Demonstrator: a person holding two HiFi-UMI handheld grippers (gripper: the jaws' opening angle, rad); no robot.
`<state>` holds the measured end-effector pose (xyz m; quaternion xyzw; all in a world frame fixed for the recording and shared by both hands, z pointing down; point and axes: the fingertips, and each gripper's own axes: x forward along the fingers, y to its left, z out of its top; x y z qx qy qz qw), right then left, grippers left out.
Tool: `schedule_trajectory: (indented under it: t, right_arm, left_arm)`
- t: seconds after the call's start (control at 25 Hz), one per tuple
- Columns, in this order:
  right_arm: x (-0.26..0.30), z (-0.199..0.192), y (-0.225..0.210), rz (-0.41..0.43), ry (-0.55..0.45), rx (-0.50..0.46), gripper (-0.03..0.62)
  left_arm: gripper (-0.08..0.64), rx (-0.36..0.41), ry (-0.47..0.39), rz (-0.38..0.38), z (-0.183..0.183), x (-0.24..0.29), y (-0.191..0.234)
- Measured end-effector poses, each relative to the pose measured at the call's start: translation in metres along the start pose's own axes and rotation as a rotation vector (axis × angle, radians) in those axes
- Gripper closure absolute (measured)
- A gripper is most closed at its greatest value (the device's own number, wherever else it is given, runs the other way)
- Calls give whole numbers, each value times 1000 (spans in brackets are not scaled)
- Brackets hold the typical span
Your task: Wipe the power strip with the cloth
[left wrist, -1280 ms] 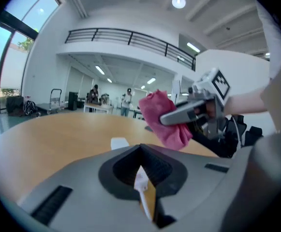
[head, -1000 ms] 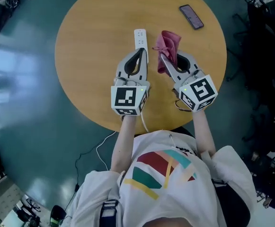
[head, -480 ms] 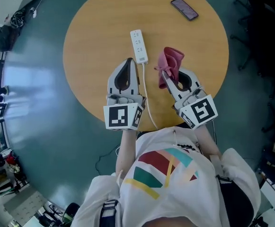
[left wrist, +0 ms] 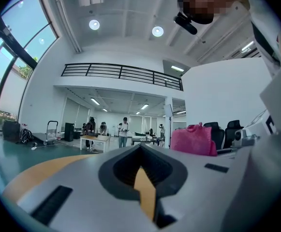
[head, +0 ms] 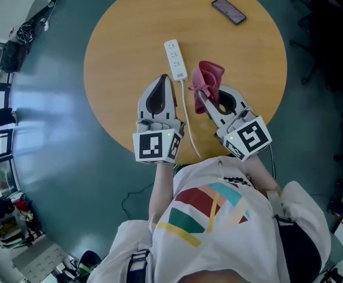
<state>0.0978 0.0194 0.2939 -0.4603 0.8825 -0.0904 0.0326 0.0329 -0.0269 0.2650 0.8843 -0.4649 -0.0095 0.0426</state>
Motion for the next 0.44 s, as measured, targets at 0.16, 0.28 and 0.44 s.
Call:
schedule_trajectory:
  t: [0.16,0.28,0.44]
  right_arm:
    - [0,-7,1,10,30,-5,554]
    - [1,-13,3,27,53,0,554]
    - [6,-18,9,49,70,3,554]
  left_arm:
    - [531,-9,-10,20,2,0,8]
    - [531,-16,-4,32,-1,1,12]
    - [531,-17,6,42,-7,-1,20]
